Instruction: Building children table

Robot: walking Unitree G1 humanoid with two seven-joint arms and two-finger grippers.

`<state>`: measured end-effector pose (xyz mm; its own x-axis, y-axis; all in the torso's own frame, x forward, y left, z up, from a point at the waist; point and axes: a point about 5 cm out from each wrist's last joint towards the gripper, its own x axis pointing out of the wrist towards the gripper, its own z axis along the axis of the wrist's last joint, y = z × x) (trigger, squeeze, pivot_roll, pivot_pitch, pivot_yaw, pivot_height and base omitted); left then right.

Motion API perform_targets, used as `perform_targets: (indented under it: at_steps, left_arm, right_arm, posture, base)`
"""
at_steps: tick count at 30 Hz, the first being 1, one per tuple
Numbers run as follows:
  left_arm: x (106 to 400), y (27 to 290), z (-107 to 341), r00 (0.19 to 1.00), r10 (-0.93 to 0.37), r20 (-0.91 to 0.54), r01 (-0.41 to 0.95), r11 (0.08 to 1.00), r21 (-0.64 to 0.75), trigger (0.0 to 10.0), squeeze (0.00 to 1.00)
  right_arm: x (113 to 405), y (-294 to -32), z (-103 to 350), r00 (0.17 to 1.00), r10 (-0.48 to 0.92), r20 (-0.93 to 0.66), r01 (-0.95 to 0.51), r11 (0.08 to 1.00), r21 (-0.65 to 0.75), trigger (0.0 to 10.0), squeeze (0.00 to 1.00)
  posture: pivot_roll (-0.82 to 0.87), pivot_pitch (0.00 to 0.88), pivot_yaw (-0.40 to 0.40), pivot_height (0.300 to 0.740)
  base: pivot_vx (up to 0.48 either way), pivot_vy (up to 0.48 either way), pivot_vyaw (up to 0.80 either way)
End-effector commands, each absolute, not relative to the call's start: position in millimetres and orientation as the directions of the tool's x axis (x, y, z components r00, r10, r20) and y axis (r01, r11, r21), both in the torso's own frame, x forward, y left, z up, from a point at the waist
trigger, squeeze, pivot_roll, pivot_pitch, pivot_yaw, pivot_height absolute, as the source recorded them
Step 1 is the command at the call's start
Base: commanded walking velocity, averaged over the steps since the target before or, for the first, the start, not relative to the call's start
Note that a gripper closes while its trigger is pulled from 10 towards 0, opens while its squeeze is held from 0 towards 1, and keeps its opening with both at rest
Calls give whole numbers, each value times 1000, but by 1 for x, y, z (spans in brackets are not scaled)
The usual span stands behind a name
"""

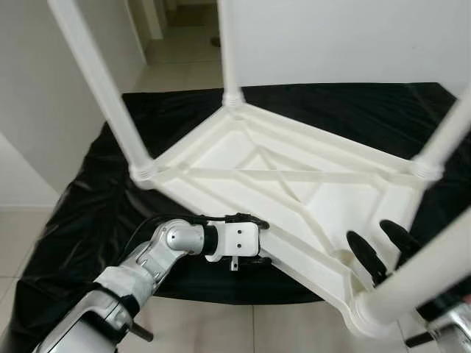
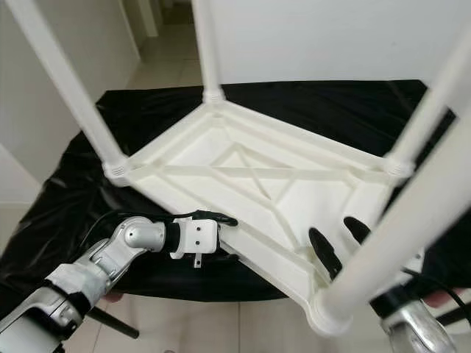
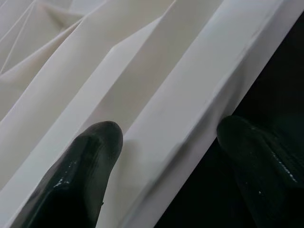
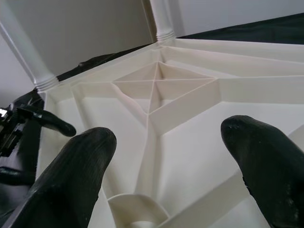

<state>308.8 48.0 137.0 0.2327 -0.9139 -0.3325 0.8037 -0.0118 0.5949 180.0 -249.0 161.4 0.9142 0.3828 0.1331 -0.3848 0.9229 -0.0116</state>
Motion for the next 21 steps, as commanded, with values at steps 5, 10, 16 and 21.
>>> perform_targets:
  at_steps: [5, 10, 16, 21]
  left_arm:
    - [316, 49, 140, 274, -911, -308, 783, 25, 622, 10000, 0]
    - [317, 46, 140, 266, -916, -301, 778, 20, 628, 10000, 0]
    - [319, 48, 138, 263, -917, -299, 776, 17, 630, 10000, 0]
    - [319, 49, 137, 261, -919, -297, 775, 17, 631, 10000, 0]
  right_arm:
    - [181, -256, 163, 945, 281, 169, -289, 957, 21, 10000, 0]
    - [185, -266, 165, 967, 137, 215, -167, 978, 127, 10000, 0]
    - [193, -287, 170, 958, -134, 252, 112, 989, 100, 10000, 0]
    - [205, -284, 170, 921, -291, 258, 262, 955, 139, 10000, 0]
  posture:
    - [-158, 125, 125, 740]
    - [-160, 126, 123, 740]
    - [-155, 125, 119, 740]
    - [-145, 119, 113, 740]
  base:
    - [0, 0, 0]
    - [0, 0, 0]
    - [0, 0, 0]
    - [0, 0, 0]
